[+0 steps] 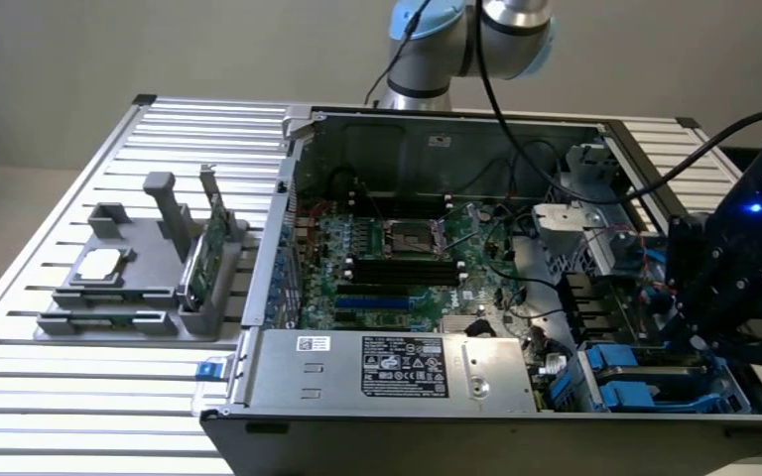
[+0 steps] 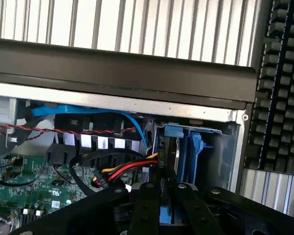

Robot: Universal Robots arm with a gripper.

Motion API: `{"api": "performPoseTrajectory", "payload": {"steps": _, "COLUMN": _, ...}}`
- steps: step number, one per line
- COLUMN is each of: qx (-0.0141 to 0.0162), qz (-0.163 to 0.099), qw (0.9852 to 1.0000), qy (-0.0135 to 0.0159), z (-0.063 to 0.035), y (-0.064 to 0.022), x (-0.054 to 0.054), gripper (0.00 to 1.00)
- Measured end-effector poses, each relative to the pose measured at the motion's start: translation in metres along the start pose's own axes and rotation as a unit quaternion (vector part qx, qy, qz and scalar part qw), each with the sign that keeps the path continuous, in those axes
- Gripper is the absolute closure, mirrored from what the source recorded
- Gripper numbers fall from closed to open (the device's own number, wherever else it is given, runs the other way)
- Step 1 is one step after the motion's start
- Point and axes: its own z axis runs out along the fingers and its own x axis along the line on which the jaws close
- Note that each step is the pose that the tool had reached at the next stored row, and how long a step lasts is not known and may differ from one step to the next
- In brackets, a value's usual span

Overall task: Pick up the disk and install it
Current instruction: 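Insert the first disk wire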

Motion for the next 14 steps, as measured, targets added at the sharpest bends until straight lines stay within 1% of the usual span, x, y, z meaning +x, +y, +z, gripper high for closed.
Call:
{"api": "performPoseTrajectory", "payload": {"steps": 2, "qx": 0.0000, "qz": 0.017, "qw": 0.9999, "qy": -0.0008, "z": 0.0000, "y": 0.0000, "x": 0.0000, "gripper": 0.84}}
{"api": "performPoseTrajectory", "payload": {"steps": 4, "qx": 0.0000, "qz": 0.025, "qw": 0.9997, "qy": -0.0012, "z": -0.0001, "y": 0.0001, "x": 0.0005, "gripper": 0.84}}
{"api": "performPoseTrajectory", "payload": {"steps": 10, "qx": 0.0001, "qz": 0.036, "qw": 0.9994, "qy": -0.0025, "z": 0.0002, "y": 0.0007, "x": 0.0053, "gripper": 0.84}}
{"api": "performPoseTrajectory", "payload": {"steps": 12, "qx": 0.0001, "qz": 0.041, "qw": 0.9992, "qy": -0.0037, "z": 0.0003, "y": 0.0010, "x": 0.0059, "gripper": 0.84}}
{"api": "performPoseTrajectory", "payload": {"steps": 14, "qx": 0.0002, "qz": 0.047, "qw": 0.9989, "qy": -0.0058, "z": 0.0005, "y": 0.0013, "x": 0.0060, "gripper": 0.84}}
